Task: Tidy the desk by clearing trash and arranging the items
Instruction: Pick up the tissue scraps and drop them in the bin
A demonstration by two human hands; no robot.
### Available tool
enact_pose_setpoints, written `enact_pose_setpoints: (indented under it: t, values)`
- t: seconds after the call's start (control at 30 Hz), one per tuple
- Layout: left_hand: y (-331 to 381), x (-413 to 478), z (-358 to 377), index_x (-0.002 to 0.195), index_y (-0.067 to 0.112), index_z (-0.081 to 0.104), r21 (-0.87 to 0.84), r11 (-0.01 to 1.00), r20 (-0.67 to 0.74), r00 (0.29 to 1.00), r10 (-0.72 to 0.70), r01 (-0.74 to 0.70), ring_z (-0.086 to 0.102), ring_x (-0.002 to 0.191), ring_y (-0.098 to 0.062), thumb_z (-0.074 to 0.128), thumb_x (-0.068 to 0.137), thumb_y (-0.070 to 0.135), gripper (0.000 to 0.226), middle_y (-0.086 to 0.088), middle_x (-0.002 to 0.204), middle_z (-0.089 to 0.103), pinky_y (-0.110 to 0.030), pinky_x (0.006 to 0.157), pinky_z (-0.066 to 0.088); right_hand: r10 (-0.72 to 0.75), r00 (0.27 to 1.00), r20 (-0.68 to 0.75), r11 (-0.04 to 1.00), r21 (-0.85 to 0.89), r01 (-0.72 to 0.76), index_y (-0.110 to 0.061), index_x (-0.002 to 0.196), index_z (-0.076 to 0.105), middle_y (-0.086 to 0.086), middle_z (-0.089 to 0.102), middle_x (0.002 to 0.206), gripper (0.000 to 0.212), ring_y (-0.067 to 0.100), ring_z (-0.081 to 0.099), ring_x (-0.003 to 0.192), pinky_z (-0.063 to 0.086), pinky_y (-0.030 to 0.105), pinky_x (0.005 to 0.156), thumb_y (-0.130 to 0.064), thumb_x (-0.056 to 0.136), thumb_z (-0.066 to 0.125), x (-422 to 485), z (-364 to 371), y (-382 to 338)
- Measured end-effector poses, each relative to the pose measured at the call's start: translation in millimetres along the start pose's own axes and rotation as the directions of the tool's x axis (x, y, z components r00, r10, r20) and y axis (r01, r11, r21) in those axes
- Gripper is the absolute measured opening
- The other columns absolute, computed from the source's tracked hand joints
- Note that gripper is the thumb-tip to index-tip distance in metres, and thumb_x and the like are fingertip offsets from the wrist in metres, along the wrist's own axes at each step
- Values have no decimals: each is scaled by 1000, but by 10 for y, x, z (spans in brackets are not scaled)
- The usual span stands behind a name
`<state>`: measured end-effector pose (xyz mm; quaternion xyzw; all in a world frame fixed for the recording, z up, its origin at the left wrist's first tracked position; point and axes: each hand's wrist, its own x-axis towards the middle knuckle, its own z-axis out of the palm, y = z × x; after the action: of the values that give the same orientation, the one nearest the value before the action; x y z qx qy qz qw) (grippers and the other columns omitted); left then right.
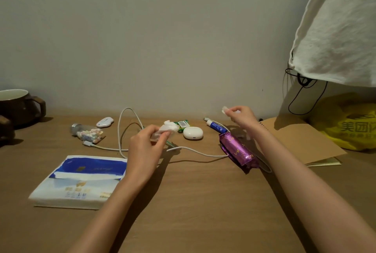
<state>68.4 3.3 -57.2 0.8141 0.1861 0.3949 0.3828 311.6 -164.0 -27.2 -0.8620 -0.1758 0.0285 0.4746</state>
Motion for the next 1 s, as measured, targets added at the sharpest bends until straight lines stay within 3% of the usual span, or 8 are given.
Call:
enact_pose_setpoints:
  t: [0.07, 0.13, 0.33, 0.47, 0.73, 0.9, 1.0]
  values:
    - [54, 14, -59, 89, 24, 64, -47, 999, -16, 1000, -10, 10, 58, 79, 0, 62, 87, 30, 6, 14, 78, 62, -31, 66, 50, -25, 998, 56, 996, 83, 20, -15, 104, 64, 0, 57, 78, 34, 10, 44, 62, 33, 23, 51, -44, 88, 62, -186, -61, -223]
    - [123, 7, -139, 90, 24, 64, -82, 997, -32, 999, -8, 5, 59, 81, 1, 62, 88, 29, 6, 16, 80, 63, -29, 67, 50, -61, 994, 95, 986, 160, 45, -16, 101, 64, -1, 53, 71, 26, 8, 37, 54, 25, 21, 44, -38, 88, 63, -389, -105, -439]
    - [331, -176, -579, 93, 27, 63, -172, 985, -20, 1000, -23, 19, 63, 83, -4, 61, 89, 25, 5, 11, 86, 66, -27, 72, 54, -254, 951, 176, 938, 284, 199, -22, 90, 63, -3, 51, 61, 9, 9, 32, 50, 22, 18, 41, -30, 90, 63, -1165, -78, -954]
    - [376, -414, -1129, 99, 25, 64, -111, 994, -30, 999, 17, -21, 64, 88, -5, 61, 88, 25, 11, 10, 91, 67, -24, 75, 55, -369, 904, 215, 893, 352, 280, -23, 87, 64, -8, 51, 53, 7, 8, 34, 48, 23, 19, 42, -30, 89, 63, -1724, 141, -1234]
    - [251, -1286, -2331, 99, 27, 66, 57, 998, -94, 995, -31, 37, 64, 85, -1, 61, 87, 28, 13, 12, 89, 68, -9, 65, 47, -544, 730, 414, 825, 422, 376, -15, 97, 64, -4, 55, 61, 15, -3, 45, 44, 32, 4, 44, -29, 91, 62, -2910, 834, -1637]
    - [152, -1920, -2944, 98, 27, 67, 65, 991, -177, 979, -103, 116, 66, 79, -3, 62, 86, 24, 13, 9, 86, 69, -13, 69, 49, -595, 574, 562, 802, 461, 380, -15, 99, 62, -6, 57, 67, 16, -6, 50, 49, 35, 3, 47, -30, 92, 59, -3557, 1280, -1789]
    - [-14, -2259, -3197, 93, 29, 67, 90, 984, -229, 965, -128, 152, 65, 76, 1, 62, 87, 23, 10, 11, 81, 70, -8, 68, 45, -586, 498, 639, 810, 463, 359, -16, 100, 62, -6, 59, 67, 18, -4, 49, 54, 37, 6, 49, -31, 92, 58, -3876, 1560, -1811]
